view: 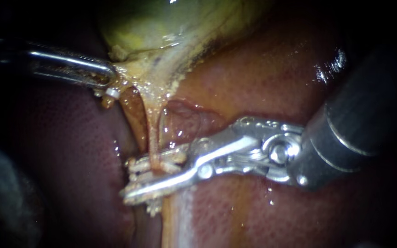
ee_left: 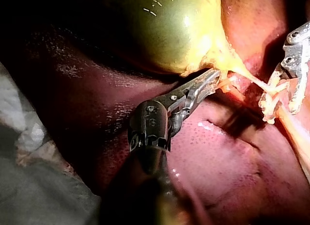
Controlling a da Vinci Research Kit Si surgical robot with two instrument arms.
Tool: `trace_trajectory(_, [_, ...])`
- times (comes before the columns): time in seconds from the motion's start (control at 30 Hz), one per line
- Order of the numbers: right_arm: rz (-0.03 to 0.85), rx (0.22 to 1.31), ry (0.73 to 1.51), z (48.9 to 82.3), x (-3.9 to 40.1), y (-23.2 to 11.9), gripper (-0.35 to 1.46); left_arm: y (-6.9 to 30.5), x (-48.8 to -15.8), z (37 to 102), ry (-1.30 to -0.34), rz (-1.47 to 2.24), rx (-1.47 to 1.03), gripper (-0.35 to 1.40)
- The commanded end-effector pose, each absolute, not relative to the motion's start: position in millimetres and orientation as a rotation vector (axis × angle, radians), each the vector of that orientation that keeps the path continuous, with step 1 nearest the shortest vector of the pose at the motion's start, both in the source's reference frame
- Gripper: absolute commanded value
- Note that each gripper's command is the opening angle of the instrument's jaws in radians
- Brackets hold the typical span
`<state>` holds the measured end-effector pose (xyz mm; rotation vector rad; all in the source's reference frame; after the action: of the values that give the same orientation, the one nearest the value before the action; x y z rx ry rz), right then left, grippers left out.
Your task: Clipping second clip right tube
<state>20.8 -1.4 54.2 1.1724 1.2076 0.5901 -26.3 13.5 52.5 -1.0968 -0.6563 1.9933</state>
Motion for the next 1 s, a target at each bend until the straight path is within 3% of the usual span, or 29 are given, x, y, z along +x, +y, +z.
trace_trajectory(0.03, [0.590,1.174,1.210,54.0,20.8,-1.4,0.45,13.5,-26.3,52.5,-0.656,1.994,-1.097,-0.35])
trace_trajectory(0.5, [0.595,1.185,1.223,53.2,21.0,-1.0,0.36,13.5,-26.3,52.5,-0.656,1.994,-1.097,-0.35])
trace_trajectory(1.0, [0.614,1.165,1.230,54.3,20.5,-0.7,-0.01,13.5,-26.3,52.5,-0.656,1.994,-1.097,-0.35])
